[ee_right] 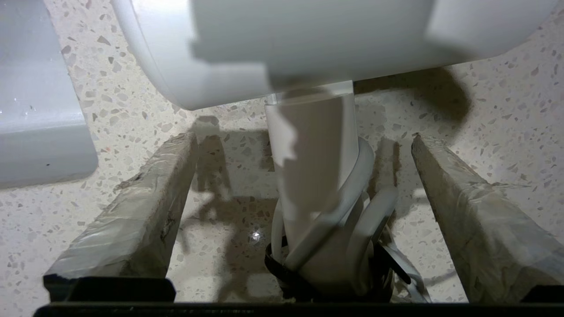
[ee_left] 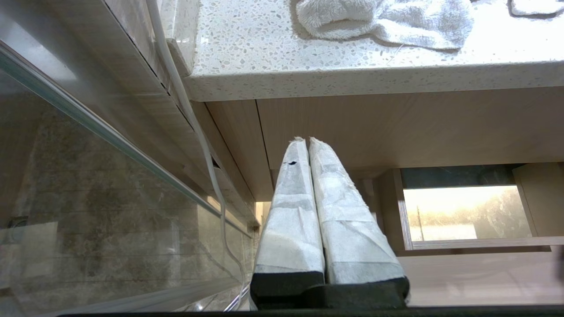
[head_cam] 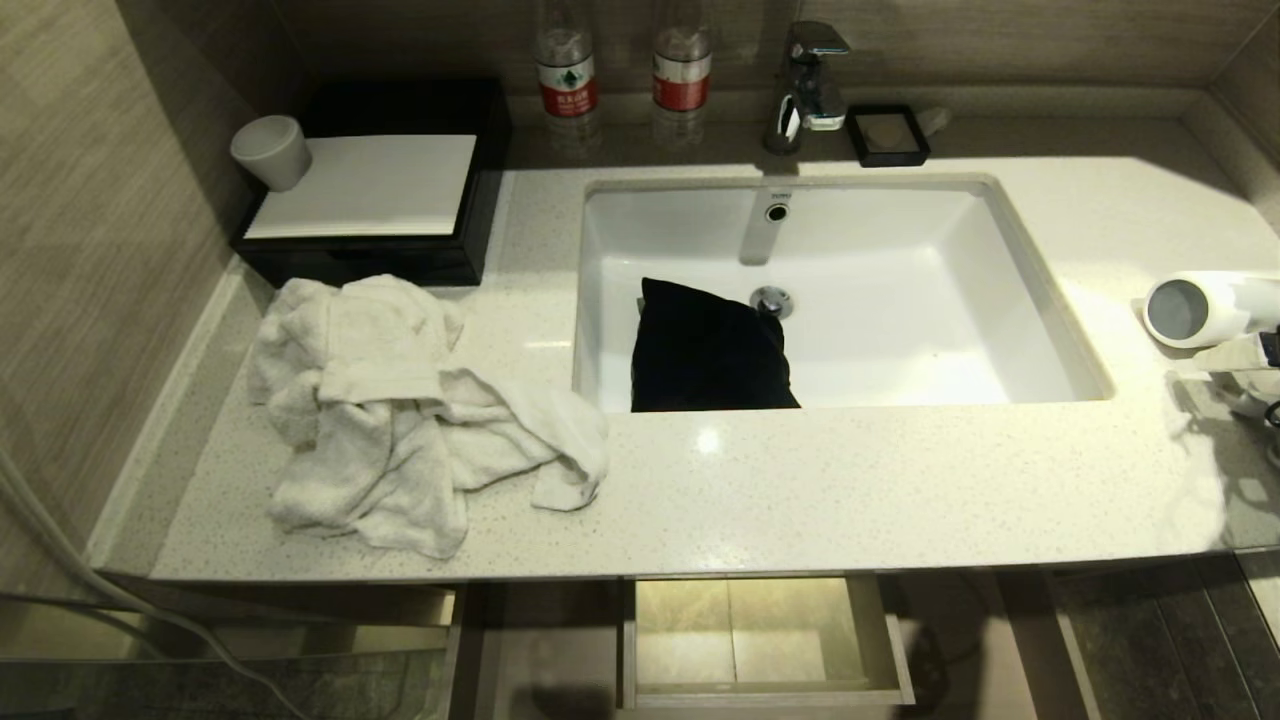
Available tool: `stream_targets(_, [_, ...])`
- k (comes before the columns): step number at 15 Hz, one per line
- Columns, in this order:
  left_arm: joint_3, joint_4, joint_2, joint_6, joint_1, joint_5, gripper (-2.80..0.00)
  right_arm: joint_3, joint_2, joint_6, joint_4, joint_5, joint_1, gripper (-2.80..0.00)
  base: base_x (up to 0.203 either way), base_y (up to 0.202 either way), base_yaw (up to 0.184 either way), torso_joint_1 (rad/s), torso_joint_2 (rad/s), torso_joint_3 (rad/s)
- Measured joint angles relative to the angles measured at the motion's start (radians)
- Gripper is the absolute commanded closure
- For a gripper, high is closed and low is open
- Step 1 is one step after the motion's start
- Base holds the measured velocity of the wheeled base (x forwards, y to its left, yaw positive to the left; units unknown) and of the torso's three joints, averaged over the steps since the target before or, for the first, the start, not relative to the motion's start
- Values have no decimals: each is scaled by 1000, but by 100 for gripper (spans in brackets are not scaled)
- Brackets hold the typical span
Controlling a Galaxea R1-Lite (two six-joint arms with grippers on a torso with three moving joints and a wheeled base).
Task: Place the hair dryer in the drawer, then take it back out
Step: Pick up the hairdryer
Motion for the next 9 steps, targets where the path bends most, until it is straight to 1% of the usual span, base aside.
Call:
stream_targets(3, [0, 0, 0, 0, 0, 0, 0, -10, 24, 6, -6, 3, -7, -280, 0, 0, 0, 0, 0, 0])
stream_targets(6, [0, 0, 0, 0, 0, 0, 0, -30, 50, 48, -17, 28, -10, -280, 0, 0, 0, 0, 0, 0])
stream_targets(9, [0, 0, 0, 0, 0, 0, 0, -37, 71, 49, -37, 53, -11, -280, 0, 0, 0, 0, 0, 0])
